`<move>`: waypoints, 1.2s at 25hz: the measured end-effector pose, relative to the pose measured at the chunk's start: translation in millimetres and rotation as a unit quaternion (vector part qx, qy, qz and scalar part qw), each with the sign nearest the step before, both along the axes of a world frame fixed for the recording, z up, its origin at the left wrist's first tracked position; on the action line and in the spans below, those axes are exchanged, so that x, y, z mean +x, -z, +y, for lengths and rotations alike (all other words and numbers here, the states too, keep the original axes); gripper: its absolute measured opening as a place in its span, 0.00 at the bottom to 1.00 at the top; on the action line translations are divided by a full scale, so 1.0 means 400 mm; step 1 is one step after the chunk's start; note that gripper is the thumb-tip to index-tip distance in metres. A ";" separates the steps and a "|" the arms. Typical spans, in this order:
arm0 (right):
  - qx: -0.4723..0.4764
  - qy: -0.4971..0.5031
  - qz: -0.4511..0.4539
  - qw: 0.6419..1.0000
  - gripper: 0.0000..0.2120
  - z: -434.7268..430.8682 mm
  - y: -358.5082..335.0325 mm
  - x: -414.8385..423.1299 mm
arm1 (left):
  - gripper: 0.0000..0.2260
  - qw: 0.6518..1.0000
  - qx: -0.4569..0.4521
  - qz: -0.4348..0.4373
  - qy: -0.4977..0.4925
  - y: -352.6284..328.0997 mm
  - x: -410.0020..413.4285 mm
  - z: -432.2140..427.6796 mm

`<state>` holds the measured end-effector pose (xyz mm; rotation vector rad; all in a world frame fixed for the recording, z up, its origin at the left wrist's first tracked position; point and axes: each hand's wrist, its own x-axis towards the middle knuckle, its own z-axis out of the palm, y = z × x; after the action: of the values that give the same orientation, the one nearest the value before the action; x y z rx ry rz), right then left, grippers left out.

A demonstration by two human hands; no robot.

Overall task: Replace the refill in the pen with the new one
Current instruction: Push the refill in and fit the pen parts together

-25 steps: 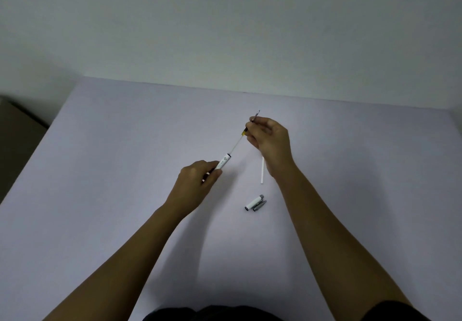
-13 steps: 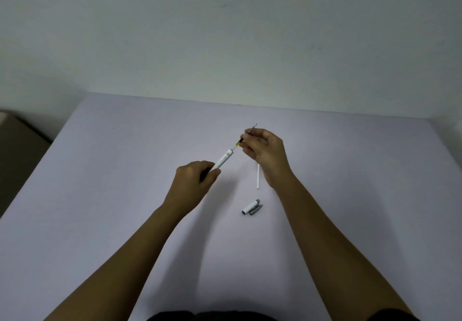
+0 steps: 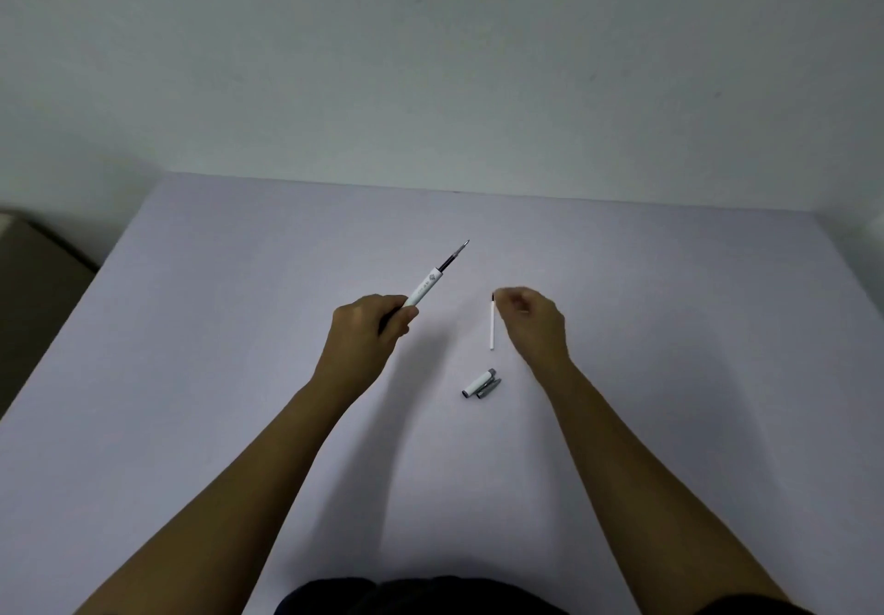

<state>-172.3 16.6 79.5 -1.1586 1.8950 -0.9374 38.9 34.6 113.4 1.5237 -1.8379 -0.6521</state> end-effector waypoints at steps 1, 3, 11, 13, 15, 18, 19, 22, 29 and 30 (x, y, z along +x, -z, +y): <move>0.019 -0.013 0.069 0.997 0.09 0.023 0.044 -0.014 | 0.07 1.000 0.003 0.003 0.000 0.001 0.002 0.000; 0.077 -0.052 0.142 0.985 0.10 0.071 0.130 -0.032 | 0.08 1.000 0.009 0.006 0.002 0.006 0.003 -0.001; 0.149 -0.045 0.114 0.981 0.17 0.115 0.244 -0.014 | 0.08 1.000 0.012 -0.004 -0.003 0.022 0.005 -0.006; 0.157 -0.046 0.114 0.980 0.18 0.111 0.250 -0.018 | 0.08 1.000 0.016 0.000 -0.005 0.026 0.006 -0.006; 0.172 -0.049 0.114 0.977 0.19 0.105 0.254 -0.026 | 0.07 1.000 0.016 0.005 -0.004 0.032 0.005 -0.003; 0.194 -0.049 0.108 0.974 0.21 0.098 0.259 -0.036 | 0.07 1.000 0.018 0.012 -0.003 0.041 0.006 -0.001; 0.199 -0.048 0.108 0.973 0.21 0.096 0.259 -0.038 | 0.07 1.000 0.018 0.014 -0.003 0.042 0.007 0.000; 0.220 -0.036 0.092 0.970 0.22 0.088 0.259 -0.041 | 0.07 1.000 0.015 0.014 -0.004 0.043 0.009 0.000; 0.242 -0.013 0.077 0.967 0.16 0.075 0.248 -0.071 | 0.07 1.000 0.022 0.018 -0.003 0.049 0.013 0.005; 0.208 0.006 0.021 0.978 0.14 0.065 0.229 -0.068 | 0.07 1.000 0.020 0.019 -0.001 0.050 0.014 0.007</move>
<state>-199.6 42.7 -12.0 -0.9186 2.0100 -0.4876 44.3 37.3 93.3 1.5279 -1.8047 -0.7154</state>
